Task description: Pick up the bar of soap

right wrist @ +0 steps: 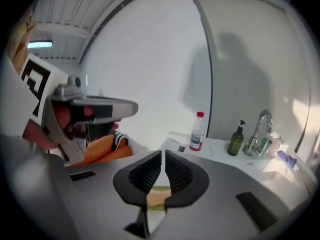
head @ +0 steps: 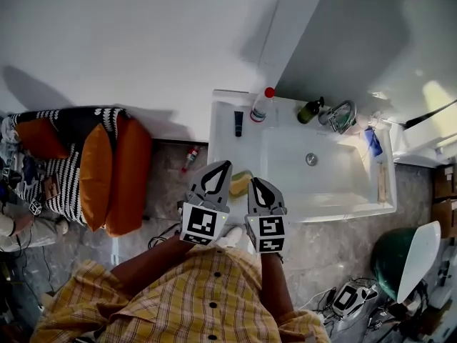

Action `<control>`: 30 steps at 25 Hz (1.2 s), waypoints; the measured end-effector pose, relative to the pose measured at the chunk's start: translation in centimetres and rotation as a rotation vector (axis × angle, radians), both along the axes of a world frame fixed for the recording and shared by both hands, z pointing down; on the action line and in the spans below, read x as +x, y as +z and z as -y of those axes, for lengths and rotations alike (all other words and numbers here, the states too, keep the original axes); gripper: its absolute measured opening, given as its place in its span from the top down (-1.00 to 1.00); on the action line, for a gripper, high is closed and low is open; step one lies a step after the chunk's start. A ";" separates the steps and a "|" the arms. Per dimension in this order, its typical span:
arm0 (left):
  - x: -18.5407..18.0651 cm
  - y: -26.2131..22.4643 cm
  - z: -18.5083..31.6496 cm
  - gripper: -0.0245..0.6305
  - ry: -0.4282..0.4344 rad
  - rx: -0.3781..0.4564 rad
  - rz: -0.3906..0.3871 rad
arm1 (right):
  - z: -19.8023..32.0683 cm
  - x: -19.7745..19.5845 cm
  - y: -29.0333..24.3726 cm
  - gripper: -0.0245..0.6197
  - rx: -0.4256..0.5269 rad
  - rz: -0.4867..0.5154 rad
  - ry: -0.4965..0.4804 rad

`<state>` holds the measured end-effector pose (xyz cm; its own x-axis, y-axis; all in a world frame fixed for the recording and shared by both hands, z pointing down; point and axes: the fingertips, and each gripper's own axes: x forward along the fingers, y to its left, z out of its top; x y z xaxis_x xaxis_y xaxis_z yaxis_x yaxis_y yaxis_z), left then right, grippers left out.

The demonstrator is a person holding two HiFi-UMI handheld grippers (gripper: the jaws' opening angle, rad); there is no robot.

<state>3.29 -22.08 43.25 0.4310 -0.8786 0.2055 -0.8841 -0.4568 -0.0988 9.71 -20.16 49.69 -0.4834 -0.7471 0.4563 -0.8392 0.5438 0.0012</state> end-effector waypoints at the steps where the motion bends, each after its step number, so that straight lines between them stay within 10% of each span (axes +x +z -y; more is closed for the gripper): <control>1: -0.1 0.1 0.2 0.89 -0.002 -0.003 0.002 | -0.2 -0.3 1.0 0.87 -0.013 -0.044 -0.045; 20: -1.0 1.8 0.7 0.89 -0.041 -0.038 0.010 | -1.4 -0.6 16.2 0.33 -0.193 -0.882 -1.069; 30: -2.5 2.3 0.9 0.89 -0.092 -0.056 0.031 | -1.0 -1.6 19.1 0.31 -0.194 -1.001 -1.307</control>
